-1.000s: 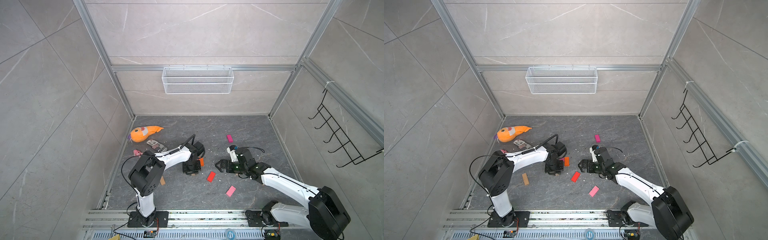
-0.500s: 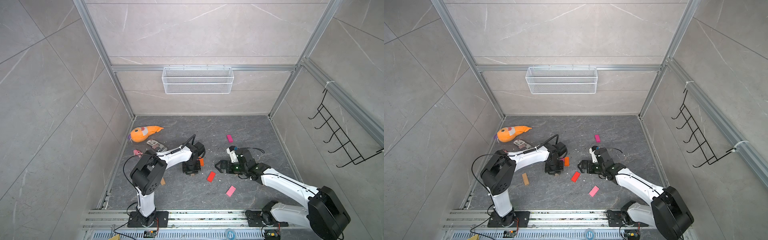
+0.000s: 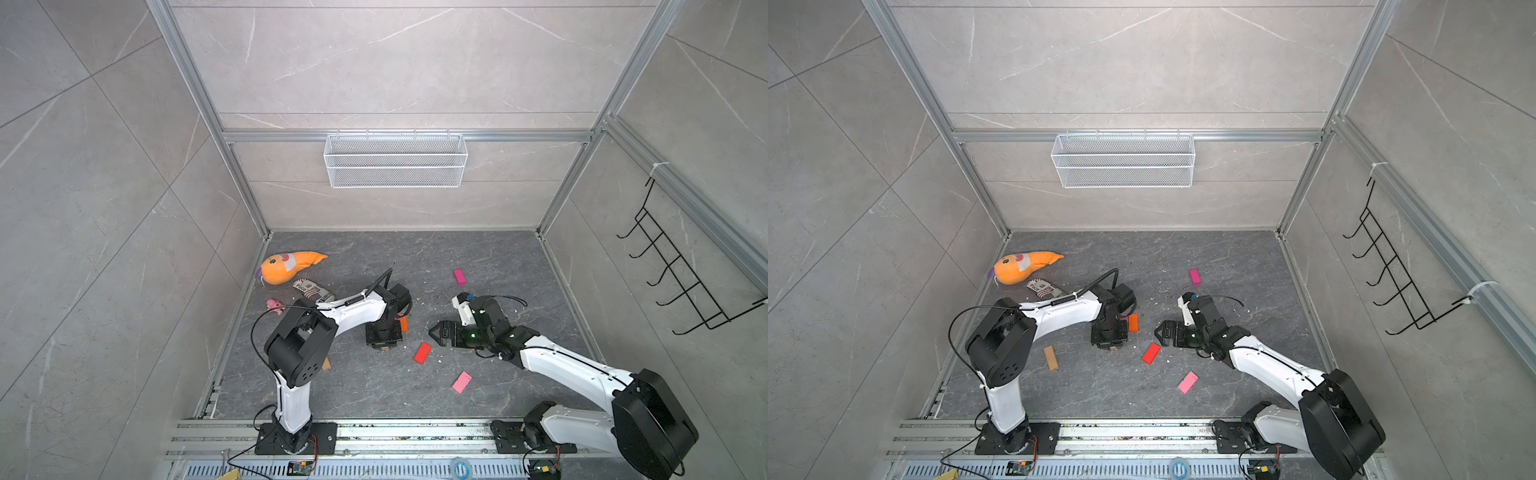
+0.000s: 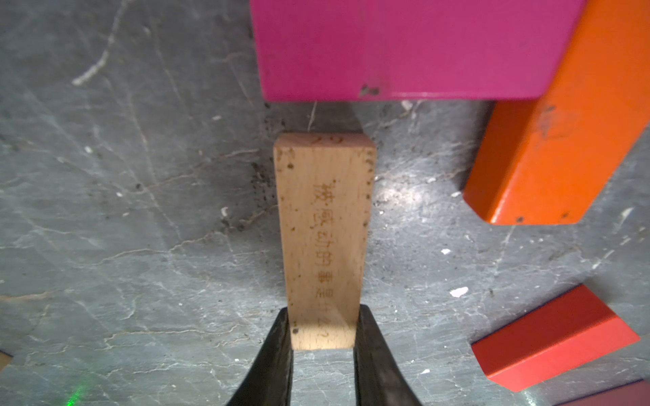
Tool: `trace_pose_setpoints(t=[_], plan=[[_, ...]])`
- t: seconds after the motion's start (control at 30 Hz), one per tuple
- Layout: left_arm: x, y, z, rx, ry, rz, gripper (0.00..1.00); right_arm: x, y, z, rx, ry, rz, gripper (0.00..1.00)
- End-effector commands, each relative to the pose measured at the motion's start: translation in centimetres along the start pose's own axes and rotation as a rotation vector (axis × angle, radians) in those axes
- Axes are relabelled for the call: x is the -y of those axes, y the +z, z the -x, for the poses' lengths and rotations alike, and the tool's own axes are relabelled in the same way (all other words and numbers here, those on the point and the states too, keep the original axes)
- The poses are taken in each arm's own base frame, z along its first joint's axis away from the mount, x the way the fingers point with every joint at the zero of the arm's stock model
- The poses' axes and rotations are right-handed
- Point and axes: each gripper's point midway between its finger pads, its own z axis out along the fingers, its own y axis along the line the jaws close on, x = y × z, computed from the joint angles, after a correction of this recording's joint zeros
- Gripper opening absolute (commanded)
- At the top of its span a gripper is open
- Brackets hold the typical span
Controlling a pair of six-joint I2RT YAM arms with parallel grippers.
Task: Assemble the letter p with building blocks
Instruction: Assemble the building block at the center of the board.
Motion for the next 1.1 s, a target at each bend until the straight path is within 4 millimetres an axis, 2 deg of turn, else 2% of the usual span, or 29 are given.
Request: trace_pose_setpoints(t=[0.0,1.07], plan=[[-0.3,-0.16,0.2,0.002,-0.014,0.032,0.19,0.42,0.34,-0.49,-0.013,0.014,0.0,1.0],[-0.27,0.2,0.72,0.015,-0.031,0.046,0.2,0.68,0.83,-0.98,-0.025,0.025,0.006,1.0]])
